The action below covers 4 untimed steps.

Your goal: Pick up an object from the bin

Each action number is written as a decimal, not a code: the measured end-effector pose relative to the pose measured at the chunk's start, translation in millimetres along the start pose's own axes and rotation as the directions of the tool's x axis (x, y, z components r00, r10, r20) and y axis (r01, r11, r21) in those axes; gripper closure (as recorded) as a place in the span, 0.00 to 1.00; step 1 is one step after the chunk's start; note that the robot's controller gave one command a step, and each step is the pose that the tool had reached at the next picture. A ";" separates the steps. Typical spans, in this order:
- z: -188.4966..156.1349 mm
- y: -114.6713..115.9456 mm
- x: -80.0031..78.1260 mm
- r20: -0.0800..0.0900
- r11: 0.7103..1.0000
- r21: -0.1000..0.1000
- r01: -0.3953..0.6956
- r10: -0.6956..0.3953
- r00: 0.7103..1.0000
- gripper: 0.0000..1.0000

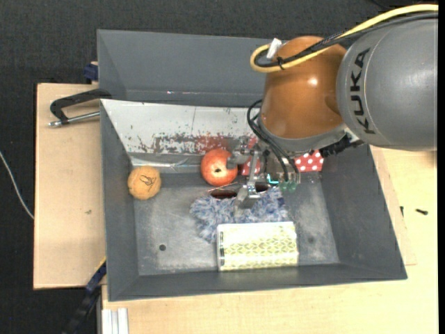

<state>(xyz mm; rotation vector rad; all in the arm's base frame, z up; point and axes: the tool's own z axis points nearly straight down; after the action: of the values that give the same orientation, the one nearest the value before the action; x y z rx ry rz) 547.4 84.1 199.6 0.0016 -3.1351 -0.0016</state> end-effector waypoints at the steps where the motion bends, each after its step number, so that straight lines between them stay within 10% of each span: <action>1: -4.0 -0.5 -1.7 0.008 1.000 -0.001 -0.001 0.001 1.000 0.00; 2: 96.3 -41.7 8.5 0.002 0.996 0.002 0.094 -0.094 0.996 0.00; 4: 80.3 -70.0 9.1 0.008 1.000 0.000 0.007 -0.007 1.000 0.00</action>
Offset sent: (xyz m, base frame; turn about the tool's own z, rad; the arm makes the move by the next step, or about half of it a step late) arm -0.0147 -0.0586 -0.1296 -0.1335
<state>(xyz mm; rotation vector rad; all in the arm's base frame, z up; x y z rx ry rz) 537.9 14.1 119.3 0.0123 -3.1430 -0.0019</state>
